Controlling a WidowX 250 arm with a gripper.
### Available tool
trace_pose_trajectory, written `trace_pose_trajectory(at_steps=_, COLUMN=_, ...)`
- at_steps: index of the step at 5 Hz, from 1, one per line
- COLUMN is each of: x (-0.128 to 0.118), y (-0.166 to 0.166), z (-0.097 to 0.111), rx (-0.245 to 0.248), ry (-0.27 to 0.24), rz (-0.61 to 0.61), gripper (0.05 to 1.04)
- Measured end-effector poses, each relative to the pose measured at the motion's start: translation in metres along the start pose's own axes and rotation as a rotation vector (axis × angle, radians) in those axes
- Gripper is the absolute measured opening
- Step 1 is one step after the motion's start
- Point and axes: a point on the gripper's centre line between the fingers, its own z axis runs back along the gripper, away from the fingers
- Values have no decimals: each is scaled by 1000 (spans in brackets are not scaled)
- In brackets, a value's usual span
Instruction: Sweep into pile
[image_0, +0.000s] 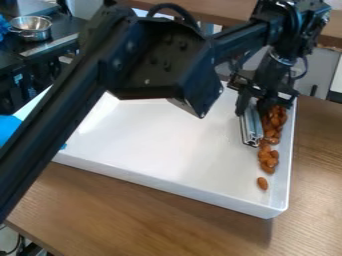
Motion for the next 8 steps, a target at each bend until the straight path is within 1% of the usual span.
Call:
trace_pose_trajectory(at_steps=1, x=-2, y=6, z=0, rx=2, ry=-36, rz=18, gripper=378)
trace_pose_trajectory(at_steps=2, x=-6, y=34, z=10, rx=-26, ry=-52, rz=94, gripper=378)
trace_pose_trajectory(at_steps=3, x=-11, y=73, z=36, rx=-34, ry=-76, rz=171, gripper=378)
trace_pose_trajectory(at_steps=4, x=-32, y=87, z=35, rx=66, ry=-21, rz=288, gripper=378)
trace_pose_trajectory(at_steps=5, x=-54, y=83, z=31, rx=153, ry=21, rz=461, gripper=378)
trace_pose_trajectory(at_steps=6, x=-72, y=76, z=25, rx=159, ry=101, rz=575, gripper=378)
trace_pose_trajectory(at_steps=7, x=-86, y=73, z=14, rx=171, ry=158, rz=630, gripper=378)
trace_pose_trajectory(at_steps=8, x=-101, y=62, z=4, rx=177, ry=148, rz=685, gripper=378)
